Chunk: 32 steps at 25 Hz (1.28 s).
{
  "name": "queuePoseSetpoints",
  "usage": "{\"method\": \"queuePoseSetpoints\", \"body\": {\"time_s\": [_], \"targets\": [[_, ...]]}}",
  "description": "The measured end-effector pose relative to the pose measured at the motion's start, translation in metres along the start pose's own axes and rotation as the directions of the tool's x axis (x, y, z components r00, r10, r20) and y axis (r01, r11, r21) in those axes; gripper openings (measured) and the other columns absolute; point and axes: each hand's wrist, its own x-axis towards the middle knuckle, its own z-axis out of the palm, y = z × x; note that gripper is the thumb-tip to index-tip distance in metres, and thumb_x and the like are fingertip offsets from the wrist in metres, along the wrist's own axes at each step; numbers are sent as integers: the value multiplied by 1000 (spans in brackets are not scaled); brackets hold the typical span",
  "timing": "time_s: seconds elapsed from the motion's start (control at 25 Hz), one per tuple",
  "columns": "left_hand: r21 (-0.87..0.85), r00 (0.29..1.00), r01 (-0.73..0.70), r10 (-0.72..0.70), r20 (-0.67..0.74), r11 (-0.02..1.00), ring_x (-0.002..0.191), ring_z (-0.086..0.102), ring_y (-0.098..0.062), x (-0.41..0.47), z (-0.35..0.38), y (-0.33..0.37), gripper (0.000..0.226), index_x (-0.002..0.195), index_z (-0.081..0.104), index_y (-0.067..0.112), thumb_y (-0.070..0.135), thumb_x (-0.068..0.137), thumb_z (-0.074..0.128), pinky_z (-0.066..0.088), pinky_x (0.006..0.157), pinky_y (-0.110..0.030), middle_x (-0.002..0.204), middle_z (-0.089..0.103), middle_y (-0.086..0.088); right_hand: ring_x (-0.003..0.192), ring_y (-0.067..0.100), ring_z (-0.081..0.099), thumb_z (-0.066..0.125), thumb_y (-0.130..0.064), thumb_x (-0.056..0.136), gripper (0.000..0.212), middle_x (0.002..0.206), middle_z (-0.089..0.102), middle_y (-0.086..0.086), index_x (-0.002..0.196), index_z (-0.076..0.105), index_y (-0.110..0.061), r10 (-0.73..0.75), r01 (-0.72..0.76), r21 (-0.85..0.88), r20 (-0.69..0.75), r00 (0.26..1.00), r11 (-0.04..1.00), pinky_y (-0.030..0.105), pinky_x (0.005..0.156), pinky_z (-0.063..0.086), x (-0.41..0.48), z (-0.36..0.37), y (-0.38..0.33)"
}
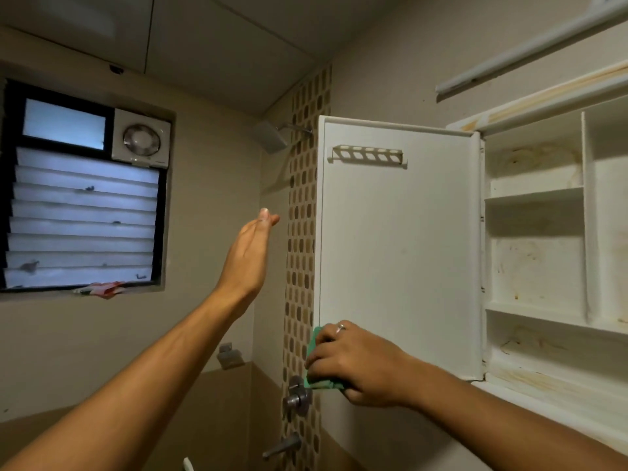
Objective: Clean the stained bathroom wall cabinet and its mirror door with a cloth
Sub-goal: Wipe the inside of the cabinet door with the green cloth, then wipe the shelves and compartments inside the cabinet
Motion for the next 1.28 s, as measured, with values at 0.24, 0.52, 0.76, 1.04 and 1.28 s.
{"method": "queuePoseSetpoints", "body": {"time_s": [0.24, 0.52, 0.76, 1.04, 1.28], "targets": [[-213, 991, -45, 71, 115, 976, 112, 55, 9, 44, 23, 60, 70, 149, 46, 31, 70, 96, 21, 43, 98, -28, 124, 57, 25, 102, 13, 60, 60, -16, 85, 43, 114, 71, -9, 124, 68, -32, 356, -297, 214, -337, 872, 931, 40, 86, 54, 38, -105, 78], [-428, 989, 8, 55, 136, 904, 127, 58, -12, 97, 35, 100, 84, 159, 32, 23, 77, 96, 21, 46, 110, -44, 145, 59, 5, 100, 24, 61, 63, -5, 84, 40, 110, 72, -1, 118, 73, -22, 491, -574, 219, -787, 374, 789, 36, 80, 54, 64, -215, 153], [-459, 991, 4, 59, 123, 888, 127, 59, -14, 112, 34, 109, 86, 158, 33, 18, 77, 97, 18, 45, 112, -48, 143, 60, -1, 107, 29, 60, 66, -15, 87, 42, 117, 69, 1, 127, 69, -24, 355, -625, -74, -768, 533, 777, 40, 86, 48, 112, -216, 162], [-330, 978, -103, 156, 137, 938, 133, 53, -10, 122, 36, 112, 89, 159, 33, 25, 82, 91, 22, 41, 113, -43, 151, 53, 7, 104, 27, 60, 58, -16, 92, 34, 114, 72, -1, 122, 70, -29, 536, -733, 12, -691, 486, 680, 42, 87, 50, 59, -196, 211], [-174, 960, -227, 251, 128, 958, 138, 47, -9, 113, 36, 118, 83, 157, 37, 25, 77, 93, 26, 32, 119, -39, 153, 50, 10, 116, 28, 61, 52, -6, 97, 51, 132, 66, 1, 143, 58, -28, 730, -852, 164, -609, 310, 497, 42, 91, 54, -31, -189, 228]]}}
